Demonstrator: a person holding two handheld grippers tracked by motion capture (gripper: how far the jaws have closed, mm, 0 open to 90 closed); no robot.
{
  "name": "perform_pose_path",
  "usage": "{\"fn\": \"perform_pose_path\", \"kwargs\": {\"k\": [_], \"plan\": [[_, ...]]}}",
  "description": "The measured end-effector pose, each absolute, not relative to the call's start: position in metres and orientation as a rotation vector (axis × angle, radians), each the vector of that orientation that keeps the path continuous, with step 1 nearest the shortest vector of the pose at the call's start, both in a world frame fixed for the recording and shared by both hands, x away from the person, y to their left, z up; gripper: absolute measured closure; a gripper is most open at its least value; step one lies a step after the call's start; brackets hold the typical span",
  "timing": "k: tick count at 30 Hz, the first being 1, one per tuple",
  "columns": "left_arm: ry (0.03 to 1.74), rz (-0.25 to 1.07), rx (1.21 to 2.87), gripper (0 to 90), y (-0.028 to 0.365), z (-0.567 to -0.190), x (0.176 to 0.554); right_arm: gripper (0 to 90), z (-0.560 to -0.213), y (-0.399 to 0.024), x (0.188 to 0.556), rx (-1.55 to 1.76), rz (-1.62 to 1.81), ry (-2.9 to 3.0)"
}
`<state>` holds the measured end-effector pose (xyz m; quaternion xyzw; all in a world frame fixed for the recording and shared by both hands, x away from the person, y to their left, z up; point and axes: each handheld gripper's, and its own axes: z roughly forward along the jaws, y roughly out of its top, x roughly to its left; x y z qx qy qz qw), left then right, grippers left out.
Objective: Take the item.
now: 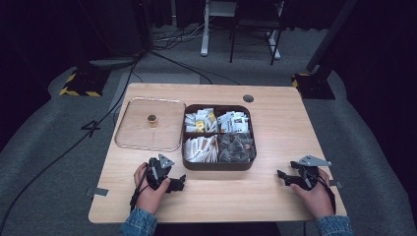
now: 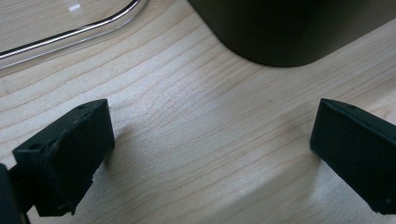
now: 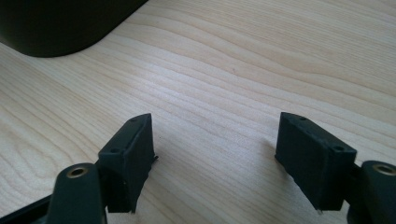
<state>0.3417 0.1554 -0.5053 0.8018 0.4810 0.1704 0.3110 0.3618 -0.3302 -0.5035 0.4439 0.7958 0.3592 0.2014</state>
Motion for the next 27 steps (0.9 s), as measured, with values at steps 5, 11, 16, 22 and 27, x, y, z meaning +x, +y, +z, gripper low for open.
{"fn": "perform_pose_path", "kwargs": {"k": [5,11,16,22,27], "plan": [[1.264,0.448,2.119,0.1,0.1556,-0.5054,0.3421,27.6,-0.5036,-0.3304,0.3607,1.240,1.004,2.223],[1.258,0.446,2.122,0.0,0.1559,-0.5054,0.3425,27.6,-0.5035,-0.3303,0.3599,1.242,0.999,2.220],[1.257,0.447,2.120,0.1,0.1558,-0.5055,0.3426,27.7,-0.5036,-0.3304,0.3595,1.235,1.006,2.227],[1.256,0.446,2.122,0.1,0.1558,-0.5054,0.3426,27.8,-0.5036,-0.3303,0.3595,1.239,1.004,2.224],[1.257,0.446,2.121,0.1,0.1558,-0.5054,0.3425,27.8,-0.5035,-0.3303,0.3594,1.240,1.005,2.224]]}}
